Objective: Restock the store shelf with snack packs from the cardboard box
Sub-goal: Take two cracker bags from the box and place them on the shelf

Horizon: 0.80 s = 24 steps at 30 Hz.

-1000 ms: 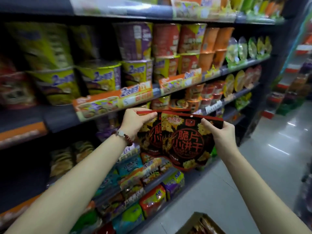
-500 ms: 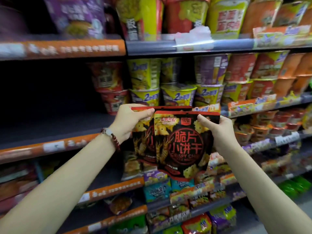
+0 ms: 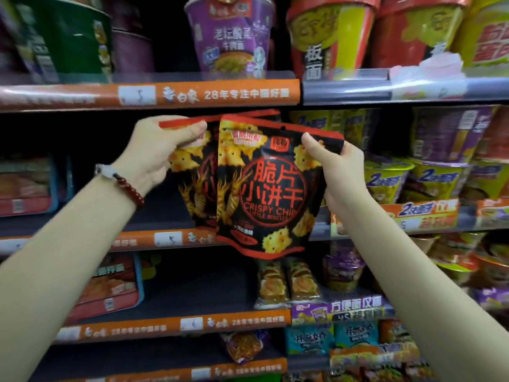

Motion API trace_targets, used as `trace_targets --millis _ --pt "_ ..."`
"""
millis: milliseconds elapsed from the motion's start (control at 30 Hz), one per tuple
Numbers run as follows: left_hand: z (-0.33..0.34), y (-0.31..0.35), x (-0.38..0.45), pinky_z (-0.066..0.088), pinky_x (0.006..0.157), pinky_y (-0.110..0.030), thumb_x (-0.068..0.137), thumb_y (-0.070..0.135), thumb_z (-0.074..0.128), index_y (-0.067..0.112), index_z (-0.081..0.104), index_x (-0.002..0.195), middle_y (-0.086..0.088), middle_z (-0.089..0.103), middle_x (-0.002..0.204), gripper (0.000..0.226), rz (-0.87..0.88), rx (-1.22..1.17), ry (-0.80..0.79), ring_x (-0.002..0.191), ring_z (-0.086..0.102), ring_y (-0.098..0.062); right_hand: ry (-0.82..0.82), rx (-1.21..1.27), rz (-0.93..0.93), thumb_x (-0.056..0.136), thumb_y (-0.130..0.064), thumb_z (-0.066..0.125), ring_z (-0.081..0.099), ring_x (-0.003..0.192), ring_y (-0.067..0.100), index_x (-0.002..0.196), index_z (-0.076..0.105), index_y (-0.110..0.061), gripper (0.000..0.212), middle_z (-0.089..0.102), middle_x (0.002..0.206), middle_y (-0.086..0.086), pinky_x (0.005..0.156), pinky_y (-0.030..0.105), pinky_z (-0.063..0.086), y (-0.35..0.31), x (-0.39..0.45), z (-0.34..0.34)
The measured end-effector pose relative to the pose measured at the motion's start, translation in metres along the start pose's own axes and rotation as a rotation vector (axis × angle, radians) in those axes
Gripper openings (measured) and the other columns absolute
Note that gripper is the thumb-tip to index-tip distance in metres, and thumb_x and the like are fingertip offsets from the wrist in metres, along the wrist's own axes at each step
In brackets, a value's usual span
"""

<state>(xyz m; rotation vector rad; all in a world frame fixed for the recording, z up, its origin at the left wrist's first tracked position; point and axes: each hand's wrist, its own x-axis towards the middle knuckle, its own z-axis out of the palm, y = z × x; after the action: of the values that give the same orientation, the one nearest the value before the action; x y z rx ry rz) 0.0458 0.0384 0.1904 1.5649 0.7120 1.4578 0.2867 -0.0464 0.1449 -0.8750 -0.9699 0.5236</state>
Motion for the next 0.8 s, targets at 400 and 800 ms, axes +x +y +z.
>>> trace_targets --millis 400,800 --pt "-0.035 -0.035 0.033 0.055 0.053 -0.022 0.070 0.015 0.080 0.016 0.068 0.083 -0.002 0.071 0.081 0.018 0.023 0.061 0.076 0.074 0.067 -0.014 0.221 -0.171 -0.275 0.081 -0.029 0.076 0.066 0.073 0.006 0.075 0.069 -0.024 0.010 0.070 0.073 -0.010 0.072 0.027 0.056 0.040 0.020 0.062" --pt "-0.046 -0.101 0.023 0.050 0.097 -0.037 0.080 0.002 0.067 0.017 0.053 0.115 -0.002 0.065 0.112 0.041 -0.036 0.069 -0.128 0.108 0.062 -0.017 0.126 -0.398 -0.377 0.082 -0.024 0.075 0.064 0.079 0.004 0.084 0.065 -0.015 0.014 0.068 0.080 -0.010 0.076 0.021 0.051 0.096 0.008 0.069"
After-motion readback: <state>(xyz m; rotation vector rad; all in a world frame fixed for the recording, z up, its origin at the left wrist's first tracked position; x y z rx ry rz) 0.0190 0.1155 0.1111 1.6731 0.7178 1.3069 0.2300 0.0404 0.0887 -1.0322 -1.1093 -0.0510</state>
